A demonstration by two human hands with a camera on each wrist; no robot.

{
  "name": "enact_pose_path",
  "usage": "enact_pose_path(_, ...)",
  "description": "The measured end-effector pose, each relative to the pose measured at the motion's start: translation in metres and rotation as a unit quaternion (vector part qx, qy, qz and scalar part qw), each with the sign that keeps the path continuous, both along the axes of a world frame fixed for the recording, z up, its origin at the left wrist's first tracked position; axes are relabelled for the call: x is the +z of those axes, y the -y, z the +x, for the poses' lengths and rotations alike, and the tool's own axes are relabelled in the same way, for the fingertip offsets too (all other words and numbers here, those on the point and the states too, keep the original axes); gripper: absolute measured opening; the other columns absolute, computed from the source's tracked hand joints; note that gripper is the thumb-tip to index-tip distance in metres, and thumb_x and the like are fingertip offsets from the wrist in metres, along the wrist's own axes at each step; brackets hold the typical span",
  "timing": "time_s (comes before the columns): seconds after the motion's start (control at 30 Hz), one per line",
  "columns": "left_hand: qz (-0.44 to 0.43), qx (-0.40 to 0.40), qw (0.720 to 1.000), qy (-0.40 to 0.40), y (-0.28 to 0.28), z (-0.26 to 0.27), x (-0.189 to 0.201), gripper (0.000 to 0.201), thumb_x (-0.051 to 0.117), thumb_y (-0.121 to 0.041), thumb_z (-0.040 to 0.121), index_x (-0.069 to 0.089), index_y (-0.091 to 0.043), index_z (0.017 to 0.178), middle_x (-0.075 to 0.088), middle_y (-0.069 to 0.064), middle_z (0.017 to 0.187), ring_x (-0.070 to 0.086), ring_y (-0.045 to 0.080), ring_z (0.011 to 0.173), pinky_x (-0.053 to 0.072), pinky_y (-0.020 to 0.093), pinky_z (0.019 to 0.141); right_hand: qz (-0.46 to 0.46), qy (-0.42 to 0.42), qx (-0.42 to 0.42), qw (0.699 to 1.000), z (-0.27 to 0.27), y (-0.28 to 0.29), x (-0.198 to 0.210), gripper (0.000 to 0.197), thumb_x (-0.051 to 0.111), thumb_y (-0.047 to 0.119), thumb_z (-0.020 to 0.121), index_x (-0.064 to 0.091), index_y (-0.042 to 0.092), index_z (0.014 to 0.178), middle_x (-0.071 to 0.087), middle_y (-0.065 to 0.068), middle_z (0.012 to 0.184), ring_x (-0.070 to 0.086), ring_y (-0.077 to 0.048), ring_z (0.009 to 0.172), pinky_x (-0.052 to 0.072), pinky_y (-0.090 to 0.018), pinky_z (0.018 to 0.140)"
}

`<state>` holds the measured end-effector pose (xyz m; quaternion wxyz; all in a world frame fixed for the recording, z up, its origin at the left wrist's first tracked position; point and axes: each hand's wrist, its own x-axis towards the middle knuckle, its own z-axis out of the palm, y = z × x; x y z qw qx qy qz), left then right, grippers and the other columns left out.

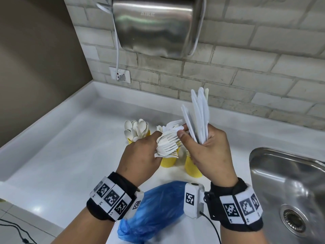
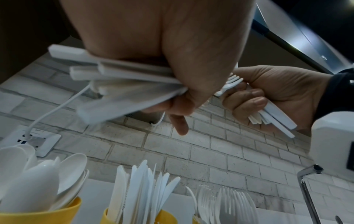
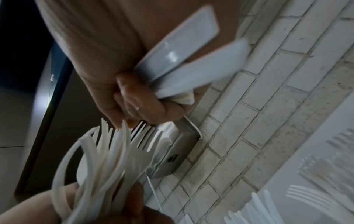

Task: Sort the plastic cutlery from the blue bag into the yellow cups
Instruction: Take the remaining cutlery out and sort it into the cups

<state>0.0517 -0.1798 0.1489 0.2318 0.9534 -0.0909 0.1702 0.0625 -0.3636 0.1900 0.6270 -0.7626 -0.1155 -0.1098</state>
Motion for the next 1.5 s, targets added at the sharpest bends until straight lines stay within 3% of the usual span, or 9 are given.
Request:
enact_pose_path(0.07, 0.0, 0.001, 1.0, 0.004, 0.001, 0.0, 0.001, 0.018, 0.069, -0.022, 0.085, 0.059, -0.023, 0.101, 0.065, -0.002, 0.071, 0.057, 0.03, 0.06, 0.04, 0.028, 0.051, 0.002, 0.009, -0.008, 1.0, -0.001, -0.001, 0.001, 0.013, 0.078, 0.015, 0.089, 0.075, 0.026, 0.086, 0.077, 0.006, 0.079, 0.073, -0.014, 0.075, 0.058, -0.028, 0.07)
enact_pose_path(0.2, -0.001, -0.001, 1.0, 0.015, 0.001, 0.0, 0.001, 0.02, 0.071, -0.021, 0.084, 0.059, -0.022, 0.1, 0.064, -0.001, 0.069, 0.056, 0.032, 0.058, 0.04, 0.028, 0.049, 0.041, 0.001, -0.01, 0.999, 0.001, -0.001, 0.0, 0.014, 0.076, 0.01, 0.091, 0.074, 0.024, 0.087, 0.065, 0.015, 0.058, 0.058, -0.003, 0.048, 0.043, -0.019, 0.054)
enact_pose_path(0.33, -0.004, -0.006, 1.0, 0.024, 0.001, 0.0, 0.001, 0.024, 0.073, -0.021, 0.083, 0.058, -0.022, 0.102, 0.064, -0.002, 0.068, 0.055, 0.03, 0.055, 0.038, 0.025, 0.049, 0.06, 0.001, -0.011, 0.998, 0.001, 0.001, 0.001, 0.013, 0.073, 0.01, 0.093, 0.073, 0.02, 0.085, 0.058, 0.019, 0.049, 0.054, -0.002, 0.043, 0.04, -0.019, 0.055)
enact_pose_path(0.53, -0.001, -0.009, 1.0, 0.022, 0.0, 0.0, -0.001, 0.025, 0.072, -0.02, 0.083, 0.057, -0.023, 0.103, 0.064, -0.001, 0.07, 0.056, 0.033, 0.057, 0.044, 0.03, 0.047, 0.104, -0.001, -0.018, 0.994, 0.003, 0.003, 0.003, 0.014, 0.07, 0.01, 0.096, 0.07, 0.016, 0.084, 0.059, 0.016, 0.05, 0.055, -0.002, 0.046, 0.044, -0.023, 0.057)
enact_pose_path(0.73, -0.002, -0.01, 1.0, 0.019, 0.0, 0.0, -0.002, 0.023, 0.067, -0.02, 0.084, 0.057, -0.023, 0.105, 0.066, -0.001, 0.074, 0.058, 0.033, 0.06, 0.048, 0.034, 0.048, 0.047, 0.006, 0.029, 0.998, 0.001, 0.005, 0.001, 0.013, 0.076, 0.009, 0.09, 0.072, 0.019, 0.082, 0.064, 0.016, 0.056, 0.057, -0.001, 0.048, 0.043, -0.012, 0.052)
enact_pose_path(0.83, 0.004, -0.01, 1.0, 0.023, 0.0, 0.001, -0.001, 0.024, 0.068, -0.02, 0.084, 0.058, -0.023, 0.106, 0.066, -0.001, 0.073, 0.058, 0.033, 0.059, 0.05, 0.034, 0.048, 0.038, 0.017, 0.004, 0.999, 0.001, 0.003, -0.001, 0.019, 0.078, 0.009, 0.088, 0.072, 0.025, 0.08, 0.068, 0.017, 0.063, 0.061, 0.0, 0.057, 0.046, -0.014, 0.058)
enact_pose_path(1.0, 0.0, -0.009, 1.0, 0.027, -0.001, 0.0, -0.002, 0.022, 0.069, -0.02, 0.084, 0.056, -0.024, 0.101, 0.064, -0.001, 0.07, 0.056, 0.034, 0.058, 0.048, 0.034, 0.047, 0.134, 0.015, -0.051, 0.99, 0.006, 0.003, -0.005, 0.006, 0.076, 0.024, 0.089, 0.074, 0.022, 0.084, 0.06, 0.014, 0.057, 0.053, -0.009, 0.05, 0.042, -0.027, 0.061)
enact_pose_path(1.2, 0.001, -0.011, 1.0, 0.024, -0.002, -0.002, -0.001, 0.022, 0.071, -0.019, 0.084, 0.06, -0.022, 0.103, 0.068, -0.002, 0.075, 0.059, 0.032, 0.06, 0.05, 0.033, 0.048, 0.297, -0.036, -0.038, 0.953, 0.006, 0.004, 0.002, 0.018, 0.061, 0.007, 0.101, 0.062, 0.014, 0.083, 0.039, 0.006, 0.046, 0.029, -0.015, 0.034, 0.03, -0.02, 0.042)
enact_pose_path(1.5, 0.031, -0.015, 0.999, 0.031, 0.001, -0.005, 0.004, 0.035, 0.077, -0.014, 0.076, 0.065, -0.022, 0.108, 0.069, -0.003, 0.075, 0.059, 0.029, 0.059, 0.041, 0.025, 0.047, 0.244, -0.057, -0.015, 0.968, 0.003, -0.001, -0.011, 0.017, 0.074, 0.011, 0.091, 0.063, 0.013, 0.078, 0.048, 0.003, 0.049, 0.039, -0.017, 0.036, 0.036, -0.027, 0.048)
